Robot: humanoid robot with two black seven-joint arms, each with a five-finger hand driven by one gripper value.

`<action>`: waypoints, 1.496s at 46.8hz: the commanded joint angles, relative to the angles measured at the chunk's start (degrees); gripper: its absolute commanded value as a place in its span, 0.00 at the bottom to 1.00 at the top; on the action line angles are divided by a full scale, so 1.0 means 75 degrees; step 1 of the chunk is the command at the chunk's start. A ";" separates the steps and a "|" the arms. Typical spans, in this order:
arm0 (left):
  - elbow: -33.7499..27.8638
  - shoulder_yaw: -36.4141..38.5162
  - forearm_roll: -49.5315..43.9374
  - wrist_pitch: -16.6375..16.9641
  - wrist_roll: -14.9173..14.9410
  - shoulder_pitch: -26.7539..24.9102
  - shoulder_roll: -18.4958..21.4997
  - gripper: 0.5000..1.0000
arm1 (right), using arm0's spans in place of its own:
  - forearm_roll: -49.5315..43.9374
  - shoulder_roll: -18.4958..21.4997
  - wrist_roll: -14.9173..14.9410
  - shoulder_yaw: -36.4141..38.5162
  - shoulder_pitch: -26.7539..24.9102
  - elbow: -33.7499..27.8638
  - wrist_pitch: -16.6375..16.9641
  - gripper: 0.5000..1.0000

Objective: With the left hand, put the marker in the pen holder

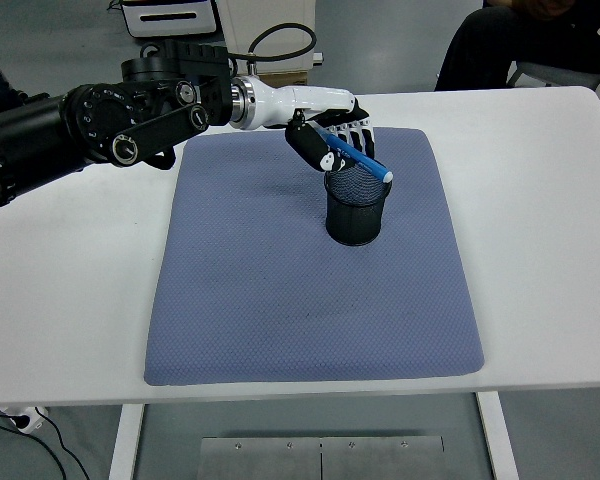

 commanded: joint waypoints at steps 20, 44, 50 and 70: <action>-0.0001 -0.0242 -0.1381 0.0047 0.0022 0.0084 -0.0415 0.00 | 0.0000 0.0000 -0.0001 0.0000 0.0000 0.0000 0.0000 1.00; 0.0022 -0.0277 -0.2998 0.0094 0.0046 0.0658 -0.0603 0.00 | 0.0000 0.0000 -0.0001 0.0000 0.0000 0.0000 0.0000 1.00; 0.0022 -0.0289 -0.3420 0.0106 0.0046 0.0834 -0.0591 0.00 | 0.0000 0.0000 -0.0001 0.0000 0.0000 0.0000 0.0000 1.00; 0.0011 -0.0805 -0.4006 0.0212 0.0069 0.1268 -0.0602 0.00 | 0.0000 0.0000 -0.0001 0.0000 0.0000 0.0000 0.0000 1.00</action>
